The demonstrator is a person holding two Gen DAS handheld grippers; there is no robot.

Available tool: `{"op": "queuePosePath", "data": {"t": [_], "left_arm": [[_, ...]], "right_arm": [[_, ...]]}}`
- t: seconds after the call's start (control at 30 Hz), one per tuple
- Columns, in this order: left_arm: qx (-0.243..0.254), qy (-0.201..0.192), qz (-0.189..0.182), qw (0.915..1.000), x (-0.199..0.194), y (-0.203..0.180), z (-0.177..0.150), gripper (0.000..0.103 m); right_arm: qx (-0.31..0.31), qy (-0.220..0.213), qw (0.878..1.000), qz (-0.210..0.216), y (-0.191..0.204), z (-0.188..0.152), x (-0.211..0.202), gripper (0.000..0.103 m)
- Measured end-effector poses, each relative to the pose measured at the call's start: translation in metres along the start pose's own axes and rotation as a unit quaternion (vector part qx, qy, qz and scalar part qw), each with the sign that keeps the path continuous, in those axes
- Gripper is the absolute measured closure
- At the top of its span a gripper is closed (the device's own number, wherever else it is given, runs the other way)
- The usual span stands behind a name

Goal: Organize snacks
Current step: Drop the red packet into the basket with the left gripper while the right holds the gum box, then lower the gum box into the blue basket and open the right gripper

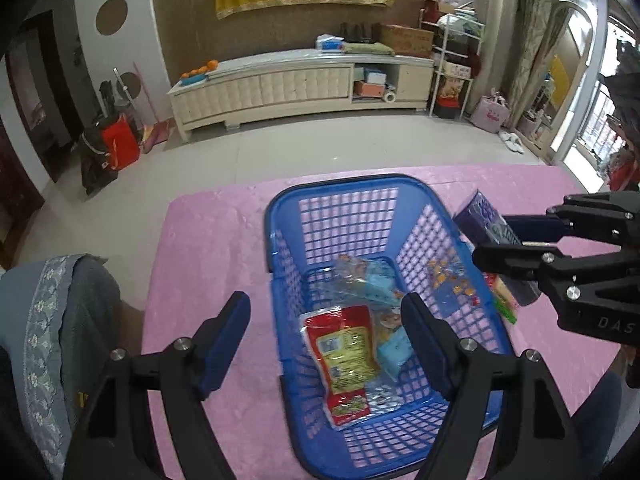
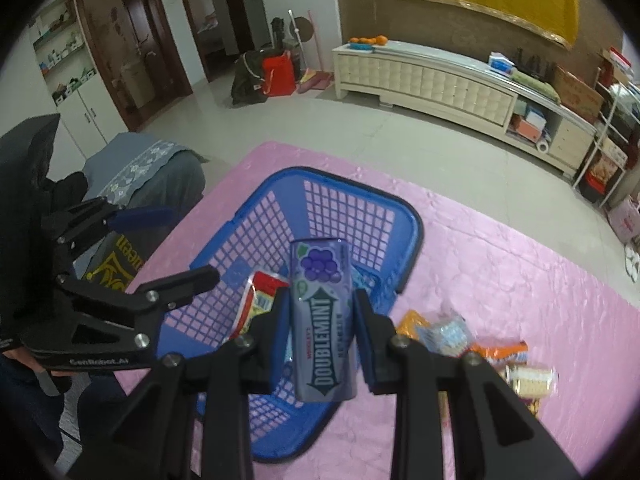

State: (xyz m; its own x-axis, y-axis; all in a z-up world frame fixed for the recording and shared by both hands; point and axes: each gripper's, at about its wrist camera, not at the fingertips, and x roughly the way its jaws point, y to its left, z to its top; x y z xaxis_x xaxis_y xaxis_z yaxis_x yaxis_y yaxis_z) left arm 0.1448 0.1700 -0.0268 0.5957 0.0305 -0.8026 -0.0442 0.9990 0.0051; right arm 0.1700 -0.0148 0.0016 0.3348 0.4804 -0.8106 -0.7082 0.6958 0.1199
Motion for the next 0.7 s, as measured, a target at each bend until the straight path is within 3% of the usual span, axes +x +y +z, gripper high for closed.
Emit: {"op": "queuePosePath", "data": {"t": [0.33,0.57,0.7], "left_arm": [[-0.017,0.026,0.01,0.9995,0.021,0.025,-0.003,0.027],[-0.029,0.028,0.005,0.9992,0.029,0.03,-0.002,0.027],[-0.029,0.028,0.004,0.9992,0.03,0.031,-0.003,0.027]], "right_arm": [[-0.015,0.04,0.999,0.013,0.002,0.017,0.055,0.068],[-0.026,0.064,0.998,-0.004,0.0,0.02,0.078,0.068],[-0.041,0.054,0.997,-0.025,0.001,0.021,0.084,0.066]]}}
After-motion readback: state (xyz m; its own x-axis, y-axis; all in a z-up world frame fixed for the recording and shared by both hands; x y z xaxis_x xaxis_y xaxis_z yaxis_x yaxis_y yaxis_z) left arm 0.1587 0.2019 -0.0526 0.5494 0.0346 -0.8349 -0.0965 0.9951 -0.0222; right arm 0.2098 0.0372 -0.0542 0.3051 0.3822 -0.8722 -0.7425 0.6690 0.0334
